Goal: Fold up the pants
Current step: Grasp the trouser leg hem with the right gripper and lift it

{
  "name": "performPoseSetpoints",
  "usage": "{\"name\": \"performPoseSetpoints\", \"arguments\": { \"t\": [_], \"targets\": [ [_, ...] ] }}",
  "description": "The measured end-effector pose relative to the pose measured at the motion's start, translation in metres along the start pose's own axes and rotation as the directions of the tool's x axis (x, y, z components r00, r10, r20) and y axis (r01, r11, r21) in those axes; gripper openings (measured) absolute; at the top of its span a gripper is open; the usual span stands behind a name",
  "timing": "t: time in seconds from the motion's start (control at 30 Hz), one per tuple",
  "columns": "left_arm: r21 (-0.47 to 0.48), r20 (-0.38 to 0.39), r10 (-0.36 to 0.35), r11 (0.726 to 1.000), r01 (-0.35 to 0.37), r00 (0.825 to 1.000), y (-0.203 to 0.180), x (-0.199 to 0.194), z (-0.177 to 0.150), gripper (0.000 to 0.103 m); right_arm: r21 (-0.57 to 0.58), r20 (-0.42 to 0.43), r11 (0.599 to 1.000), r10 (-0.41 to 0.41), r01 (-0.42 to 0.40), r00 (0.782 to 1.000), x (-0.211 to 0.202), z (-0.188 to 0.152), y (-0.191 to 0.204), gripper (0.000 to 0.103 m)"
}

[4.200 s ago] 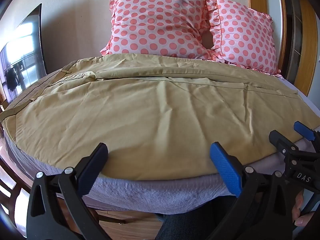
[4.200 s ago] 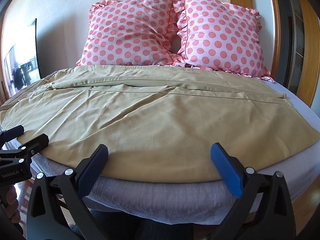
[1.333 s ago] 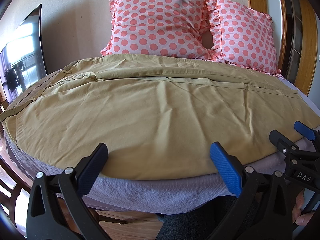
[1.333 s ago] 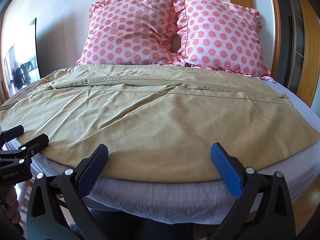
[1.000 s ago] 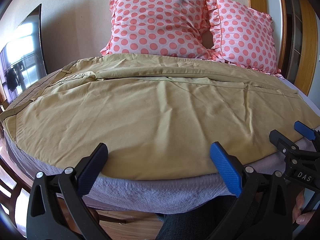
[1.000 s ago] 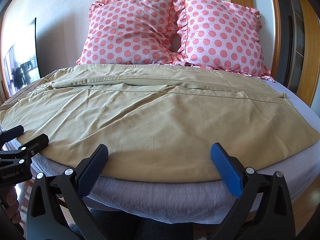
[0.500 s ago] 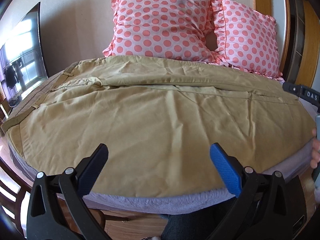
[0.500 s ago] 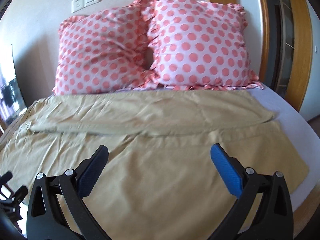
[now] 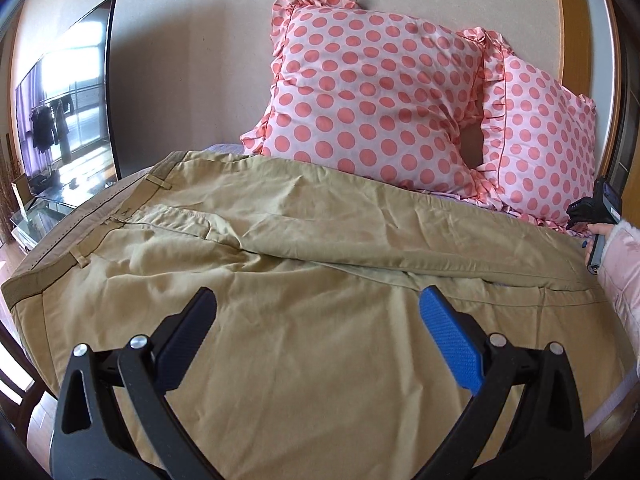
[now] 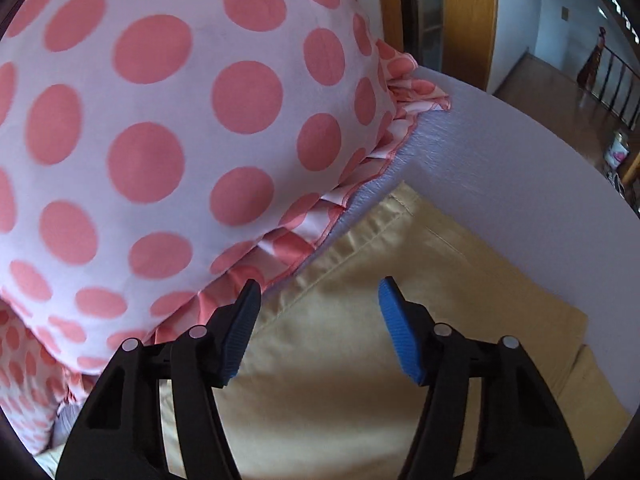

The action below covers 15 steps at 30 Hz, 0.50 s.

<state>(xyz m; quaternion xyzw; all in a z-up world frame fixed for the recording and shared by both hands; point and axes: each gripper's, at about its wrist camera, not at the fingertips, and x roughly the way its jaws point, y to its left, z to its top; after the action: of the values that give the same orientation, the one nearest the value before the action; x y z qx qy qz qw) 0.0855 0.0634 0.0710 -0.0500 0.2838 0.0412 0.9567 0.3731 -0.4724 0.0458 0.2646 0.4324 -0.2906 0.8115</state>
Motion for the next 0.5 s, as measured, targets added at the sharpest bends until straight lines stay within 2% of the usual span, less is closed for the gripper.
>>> {"name": "performPoseSetpoints", "arguments": {
  "t": [0.03,0.13,0.17,0.2,0.23,0.27,0.33,0.4,0.5],
  "targets": [
    [0.003,-0.002,0.001,1.000,-0.001,1.000,-0.001,0.004,0.001,0.101,-0.002,0.001,1.000,-0.031,0.031,1.000,0.007,0.003,0.003,0.064],
    [0.010,-0.018,-0.009,1.000,0.009,1.000,-0.003,0.014,0.002,0.101,-0.070,0.054,0.988,-0.135,0.138,0.989,0.012,0.001,0.015,0.054],
    [0.009,-0.021,-0.014,1.000,0.014,1.000,-0.003,0.017,0.002,0.101,-0.083,0.078,0.989,-0.117,0.123,0.990,0.010,-0.002,0.014,0.043],
    [0.006,-0.022,-0.016,1.000,0.016,1.000,-0.002,0.018,0.001,0.101,-0.085,0.101,0.991,-0.091,0.100,0.991,0.007,-0.005,0.010,0.023],
    [-0.001,-0.021,-0.017,1.000,0.017,1.000,0.000,0.019,0.000,0.101,-0.070,0.111,0.994,-0.071,0.079,0.991,0.004,-0.008,0.005,0.017],
    [-0.013,-0.022,-0.020,1.000,0.020,1.000,0.002,0.019,0.000,0.101,-0.038,0.104,0.999,-0.008,0.012,0.995,0.001,-0.009,-0.007,0.009],
    [-0.042,-0.018,-0.038,0.998,0.037,0.999,0.008,0.016,-0.001,0.101,0.059,0.075,0.988,0.137,-0.141,0.988,-0.007,-0.013,-0.037,0.005],
    [-0.065,-0.002,-0.046,0.997,0.046,0.999,0.014,0.011,-0.001,0.101,0.111,0.093,0.956,0.261,-0.271,0.961,-0.030,-0.025,-0.067,0.004],
    [-0.084,0.047,-0.058,0.995,0.062,0.997,0.022,0.002,0.004,0.101,0.080,0.148,0.905,0.403,-0.417,0.903,-0.084,-0.059,-0.103,0.004]
  ]
}}
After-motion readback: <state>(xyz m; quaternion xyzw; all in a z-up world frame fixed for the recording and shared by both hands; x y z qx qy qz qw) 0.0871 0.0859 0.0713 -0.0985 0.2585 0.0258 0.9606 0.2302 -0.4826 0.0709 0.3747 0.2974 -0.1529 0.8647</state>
